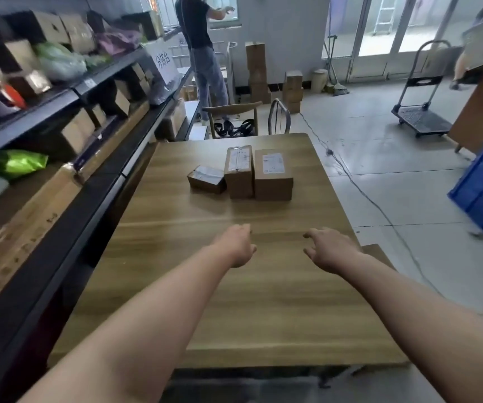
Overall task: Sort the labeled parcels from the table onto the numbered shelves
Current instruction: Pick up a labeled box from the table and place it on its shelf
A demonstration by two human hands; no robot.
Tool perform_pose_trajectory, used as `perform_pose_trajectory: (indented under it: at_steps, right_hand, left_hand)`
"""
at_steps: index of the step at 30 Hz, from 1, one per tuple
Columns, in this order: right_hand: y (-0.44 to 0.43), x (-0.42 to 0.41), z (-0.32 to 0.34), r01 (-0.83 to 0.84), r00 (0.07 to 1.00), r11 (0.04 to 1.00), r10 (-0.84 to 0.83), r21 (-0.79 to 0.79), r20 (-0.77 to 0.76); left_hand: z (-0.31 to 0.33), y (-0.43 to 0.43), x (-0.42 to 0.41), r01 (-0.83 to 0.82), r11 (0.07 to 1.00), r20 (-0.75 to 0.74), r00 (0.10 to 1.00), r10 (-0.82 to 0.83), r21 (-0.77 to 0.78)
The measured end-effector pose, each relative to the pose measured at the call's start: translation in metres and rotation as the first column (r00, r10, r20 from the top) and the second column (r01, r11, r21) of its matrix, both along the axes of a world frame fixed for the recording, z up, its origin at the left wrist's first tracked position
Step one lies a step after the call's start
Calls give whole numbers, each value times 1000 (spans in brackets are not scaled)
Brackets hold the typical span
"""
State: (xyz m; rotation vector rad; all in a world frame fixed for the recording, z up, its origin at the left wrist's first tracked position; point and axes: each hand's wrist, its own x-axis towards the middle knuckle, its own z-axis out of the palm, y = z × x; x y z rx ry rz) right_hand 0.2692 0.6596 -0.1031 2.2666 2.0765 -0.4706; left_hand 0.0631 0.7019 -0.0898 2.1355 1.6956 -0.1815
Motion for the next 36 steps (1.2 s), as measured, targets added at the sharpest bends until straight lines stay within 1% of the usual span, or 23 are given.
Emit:
perform_pose_trajectory:
  at_steps: [4,8,11,14,17,21,23,25,27,30,32,36]
  right_hand:
    - [57,5,-2,36,999,999,-36,10,-18]
    - [93,14,-14,44,998,998,-46,-44,-34]
    - [125,29,-22,34,999,997,-36,-71,-36]
    - [162,43,-25,-4,998,999,1,-54,-56]
    - [203,56,-32,-36,994,999,32,-40,-103]
    - [258,66,-48,-54,987,998,51,-19,-155]
    - [279,69,-58,-59,981,998,52,-28,-187]
    - [293,70,-68,-65,977,996,52,-54,-208]
    - [300,71,-77,-91,971,993,72,-76,-226]
    - [304,71,-85,-112,951,989,78,-97,-298]
    - [302,75,-89,-114,943,989,79,-92,-323]
    - [280,84,-84,-102,944,991,70,-84,-322]
  left_hand:
    - [-6,69,13,30,1000,24,999,-30,-7]
    - [-21,116,30,49,999,18,999,-49,-20]
    - [-27,141,45,30,999,35,999,-29,-28]
    - [-31,163,59,-36,999,72,997,38,-19]
    - [-36,187,75,-137,990,105,985,139,-21]
    - [-47,226,101,-284,959,178,942,283,-23]
    - [-55,239,114,-350,936,189,917,350,-36]
    - [-64,249,124,-403,914,189,895,405,-49]
    - [-72,258,127,-447,892,222,866,449,-63]
    - [-78,266,124,-469,879,268,839,473,-84]
    - [-79,264,121,-468,879,273,837,474,-91]
    - [-77,244,121,-434,895,271,853,445,-103]
